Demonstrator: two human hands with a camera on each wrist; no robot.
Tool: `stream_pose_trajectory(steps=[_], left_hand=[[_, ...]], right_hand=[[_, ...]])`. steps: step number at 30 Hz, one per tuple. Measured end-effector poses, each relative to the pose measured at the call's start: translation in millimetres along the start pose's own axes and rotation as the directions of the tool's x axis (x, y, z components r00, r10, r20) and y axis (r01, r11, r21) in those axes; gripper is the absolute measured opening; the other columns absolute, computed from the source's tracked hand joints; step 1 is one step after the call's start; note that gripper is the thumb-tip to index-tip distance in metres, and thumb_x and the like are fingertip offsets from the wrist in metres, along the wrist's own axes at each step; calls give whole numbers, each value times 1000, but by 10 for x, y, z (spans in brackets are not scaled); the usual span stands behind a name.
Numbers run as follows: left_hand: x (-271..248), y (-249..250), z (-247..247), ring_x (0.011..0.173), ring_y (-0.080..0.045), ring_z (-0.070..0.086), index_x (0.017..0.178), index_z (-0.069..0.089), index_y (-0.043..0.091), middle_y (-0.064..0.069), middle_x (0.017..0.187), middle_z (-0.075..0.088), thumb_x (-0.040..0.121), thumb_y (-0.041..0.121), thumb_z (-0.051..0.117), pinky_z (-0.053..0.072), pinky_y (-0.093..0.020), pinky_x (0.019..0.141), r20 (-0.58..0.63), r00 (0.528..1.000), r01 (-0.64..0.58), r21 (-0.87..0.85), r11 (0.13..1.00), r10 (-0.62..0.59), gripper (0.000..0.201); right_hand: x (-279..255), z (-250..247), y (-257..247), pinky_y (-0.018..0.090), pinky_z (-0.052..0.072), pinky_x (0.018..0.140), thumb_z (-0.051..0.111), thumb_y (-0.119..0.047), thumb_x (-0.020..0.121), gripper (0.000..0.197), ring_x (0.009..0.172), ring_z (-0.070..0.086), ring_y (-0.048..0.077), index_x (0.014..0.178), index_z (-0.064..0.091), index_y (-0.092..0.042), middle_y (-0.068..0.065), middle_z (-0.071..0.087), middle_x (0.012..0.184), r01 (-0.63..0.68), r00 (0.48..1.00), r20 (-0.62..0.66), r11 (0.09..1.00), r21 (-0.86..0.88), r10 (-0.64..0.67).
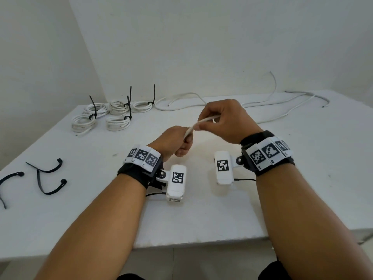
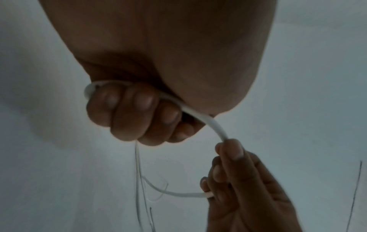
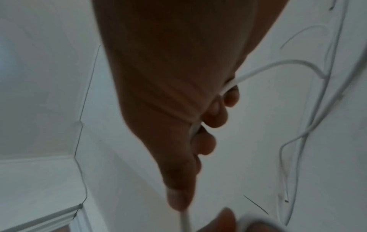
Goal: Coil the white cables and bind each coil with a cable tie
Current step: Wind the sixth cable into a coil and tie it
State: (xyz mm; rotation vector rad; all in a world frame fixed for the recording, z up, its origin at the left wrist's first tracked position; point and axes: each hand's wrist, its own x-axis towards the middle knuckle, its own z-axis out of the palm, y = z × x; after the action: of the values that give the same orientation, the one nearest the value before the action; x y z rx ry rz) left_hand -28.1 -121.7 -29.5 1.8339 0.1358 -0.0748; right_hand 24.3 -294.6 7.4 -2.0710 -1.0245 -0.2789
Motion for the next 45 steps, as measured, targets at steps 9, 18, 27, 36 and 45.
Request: stream_pose_trajectory(steps=[9,18,27,36,45], left_hand=[[-98,76,75,43,-10,9,54,34,21,7,46,21,104,44,24,11,-21,41,180,957,-120,-472,873,229,56],[-183,164,27,44,-9,28,68,44,18,5,56,31,101,33,32,23,-25,51,183,905,-158,-693,703,384,38],[-277,272,105,38,-9,21,61,40,17,5,50,27,93,38,47,19,-21,41,11,922,-335,-479,811,387,39],[-198,327,-29,46,-11,33,77,39,13,5,56,36,105,22,28,32,-24,49,-232,868,-468,-676,568,439,32],[-41,154,-301,52,-11,35,74,39,13,3,60,35,105,18,34,32,-16,48,-515,794,-444,-126,887,323,32]], right_hand=[[50,51,233,11,41,63,72,-28,88,6,64,57,1,90,77,-25,-14,69,74,-39,985,-158,979,198,71],[95,99,300,19,39,54,61,-47,93,31,52,46,7,89,78,-22,-8,64,66,-154,981,-105,982,112,165],[150,61,313,19,29,47,74,-51,80,44,44,32,7,67,70,-8,-5,43,47,-197,909,-327,958,209,258],[116,339,-38,23,36,52,53,-40,96,36,43,39,5,73,76,-25,-2,53,58,-172,967,184,985,-29,175],[22,346,-159,18,36,54,59,-35,95,18,54,49,4,90,75,-27,-13,55,61,-49,927,362,987,-152,102]])
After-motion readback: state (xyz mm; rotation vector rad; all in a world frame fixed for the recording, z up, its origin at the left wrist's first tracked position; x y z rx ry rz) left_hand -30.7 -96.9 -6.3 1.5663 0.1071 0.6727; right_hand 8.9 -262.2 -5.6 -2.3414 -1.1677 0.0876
